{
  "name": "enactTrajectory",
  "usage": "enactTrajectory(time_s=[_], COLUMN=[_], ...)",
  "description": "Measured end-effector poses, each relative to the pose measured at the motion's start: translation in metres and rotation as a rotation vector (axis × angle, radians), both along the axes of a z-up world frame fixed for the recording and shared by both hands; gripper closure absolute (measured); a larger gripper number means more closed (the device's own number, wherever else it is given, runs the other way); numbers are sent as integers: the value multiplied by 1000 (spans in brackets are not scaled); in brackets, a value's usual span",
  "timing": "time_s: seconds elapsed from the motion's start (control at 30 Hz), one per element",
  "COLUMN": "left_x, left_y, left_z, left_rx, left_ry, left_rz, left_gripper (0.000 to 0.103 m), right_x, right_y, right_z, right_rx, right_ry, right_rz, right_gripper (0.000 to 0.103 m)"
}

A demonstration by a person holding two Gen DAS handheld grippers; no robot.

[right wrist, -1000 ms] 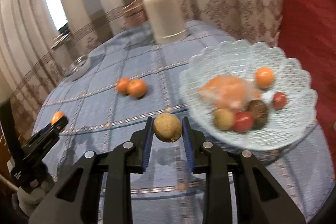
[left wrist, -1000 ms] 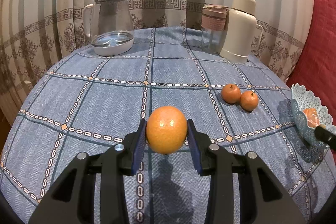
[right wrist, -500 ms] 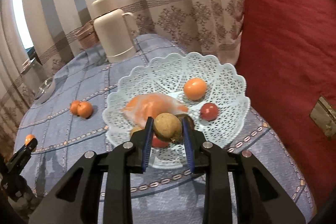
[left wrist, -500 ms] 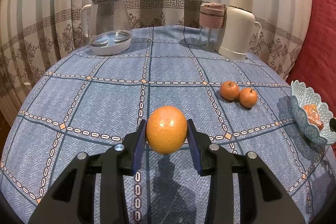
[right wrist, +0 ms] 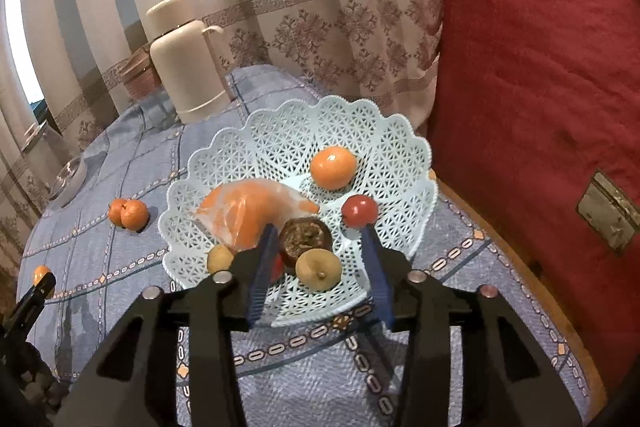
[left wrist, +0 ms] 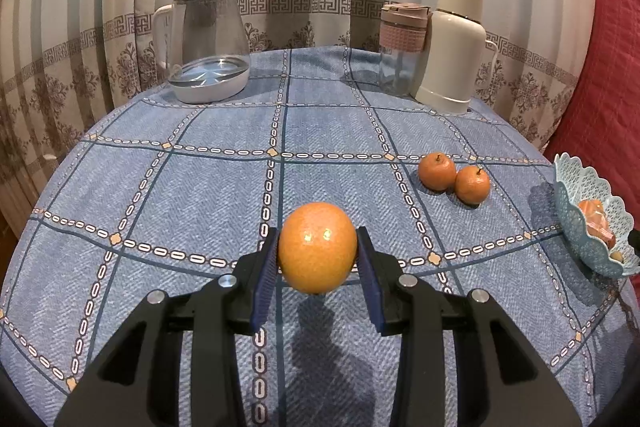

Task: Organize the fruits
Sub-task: 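Carry the large orange into the white basket with the left tool and release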

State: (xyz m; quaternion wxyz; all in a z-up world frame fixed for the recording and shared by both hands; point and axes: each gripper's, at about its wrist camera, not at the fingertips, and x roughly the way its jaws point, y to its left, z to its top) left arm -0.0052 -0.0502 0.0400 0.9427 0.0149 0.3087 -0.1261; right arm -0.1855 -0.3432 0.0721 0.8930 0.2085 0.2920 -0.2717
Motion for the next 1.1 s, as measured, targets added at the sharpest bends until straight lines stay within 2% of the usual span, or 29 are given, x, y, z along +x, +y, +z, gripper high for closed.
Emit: enactTrajectory(time_s=[0.23, 0.4, 0.67, 0.77, 0.8, 1.1], left_x=[-1, -9, -20, -24, -26, -33], left_y=[-3, -18, -66, -87, -93, -159], left_z=[5, 12, 20, 25, 26, 38], left_rx=[-28, -50, -73, -80, -78, -75], left_ry=[-1, -1, 29, 36, 35, 33], left_rz=[-19, -76, -208, -260, -275, -407], left_gripper=[65, 65, 65, 65, 65, 65], right_x=[-4, -4, 3, 6, 7, 5], right_y=[-7, -14, -13, -12, -13, -16], right_z=[4, 3, 3, 2, 1, -6], right_rx=[-33, -48, -79, -86, -86, -53], right_ry=[0, 1, -14, -20, -23, -47], right_rz=[-15, -29, 1, 7, 10, 17], right_gripper=[56, 56, 56, 51, 48, 48])
